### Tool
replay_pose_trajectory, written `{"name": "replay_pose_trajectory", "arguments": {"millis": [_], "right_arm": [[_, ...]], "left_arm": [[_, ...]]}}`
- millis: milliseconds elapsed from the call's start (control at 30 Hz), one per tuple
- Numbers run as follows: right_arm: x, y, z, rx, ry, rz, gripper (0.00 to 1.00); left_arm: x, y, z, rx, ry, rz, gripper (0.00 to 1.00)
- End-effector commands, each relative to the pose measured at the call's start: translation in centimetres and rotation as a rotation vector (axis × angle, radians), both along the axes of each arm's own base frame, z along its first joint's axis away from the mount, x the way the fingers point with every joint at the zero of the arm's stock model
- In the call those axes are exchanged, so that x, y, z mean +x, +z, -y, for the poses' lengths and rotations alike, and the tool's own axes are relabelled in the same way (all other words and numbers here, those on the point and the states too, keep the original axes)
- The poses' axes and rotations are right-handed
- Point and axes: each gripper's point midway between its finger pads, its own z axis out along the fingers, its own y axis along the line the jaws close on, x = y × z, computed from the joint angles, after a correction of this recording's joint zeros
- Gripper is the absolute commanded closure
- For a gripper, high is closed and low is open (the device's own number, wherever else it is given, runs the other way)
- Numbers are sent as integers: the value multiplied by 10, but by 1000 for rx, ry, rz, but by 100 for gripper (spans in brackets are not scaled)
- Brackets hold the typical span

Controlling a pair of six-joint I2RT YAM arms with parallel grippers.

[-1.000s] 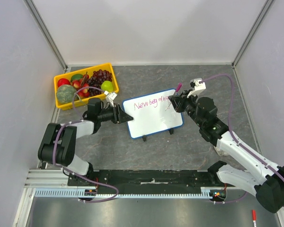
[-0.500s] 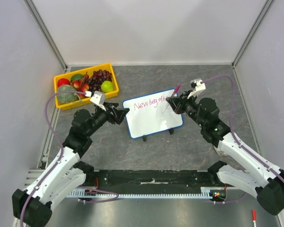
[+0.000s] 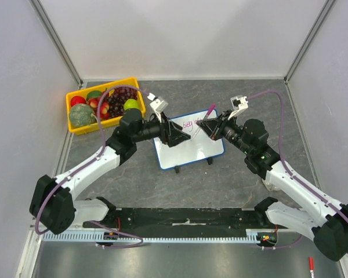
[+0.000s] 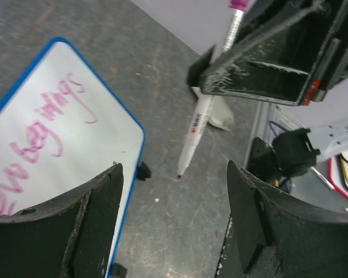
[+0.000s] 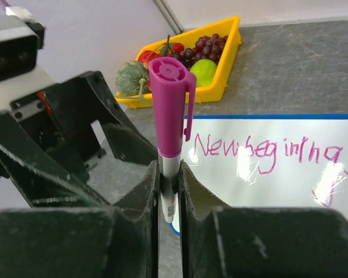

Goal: Write a sentence on the whiteboard
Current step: Write with the whiteboard marker on the whiteboard.

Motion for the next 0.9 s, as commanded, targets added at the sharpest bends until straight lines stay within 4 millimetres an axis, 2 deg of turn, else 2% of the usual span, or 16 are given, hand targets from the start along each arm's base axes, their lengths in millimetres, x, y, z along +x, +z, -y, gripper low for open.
{"name": "replay_pose_trajectory", "arguments": {"millis": [0, 100, 167, 267, 333, 367, 400, 433, 467, 567, 667, 700, 800, 867], "right_arm": [[-5, 34, -9, 86, 46, 54, 100], [-5, 35, -10, 92, 49, 50, 100], [-5, 35, -11, 97, 59, 47, 100], [-7, 36, -13, 107, 68, 41, 100], [-8, 36, -14, 114, 75, 39, 100], [-8, 36, -14, 117, 75, 37, 100], [-8, 37, -14, 119, 77, 41, 100], [-9, 37, -14, 120, 81, 40, 100], [-9, 37, -15, 119, 84, 39, 100], [-9, 34, -16, 93, 95, 37, 93], [-10, 31, -20, 31, 138, 46, 64], [-12, 33, -22, 19, 159, 60, 50], [-15, 41, -20, -2, 194, 89, 16], [-15, 44, -15, -7, 223, 97, 2]], "left_arm": [[-21, 33, 32, -80, -155, 75, 23], [-22, 21, 42, -59, -175, 64, 24], [-22, 16, 47, -55, -185, 59, 28], [-23, 12, 53, -55, -202, 53, 45], [-22, 11, 55, -53, -197, 52, 60], [-20, 10, 55, -52, -191, 51, 73], [-20, 10, 55, -49, -184, 54, 81], [-19, 11, 54, -48, -175, 56, 92], [-17, 11, 53, -45, -160, 60, 98], [-15, 15, 47, -36, -127, 80, 98], [-14, 19, 38, -7, -83, 99, 98], [-14, 20, 35, 5, -69, 106, 98], [-15, 23, 25, 43, -35, 119, 98], [-16, 22, 17, 78, -14, 121, 98]]}}
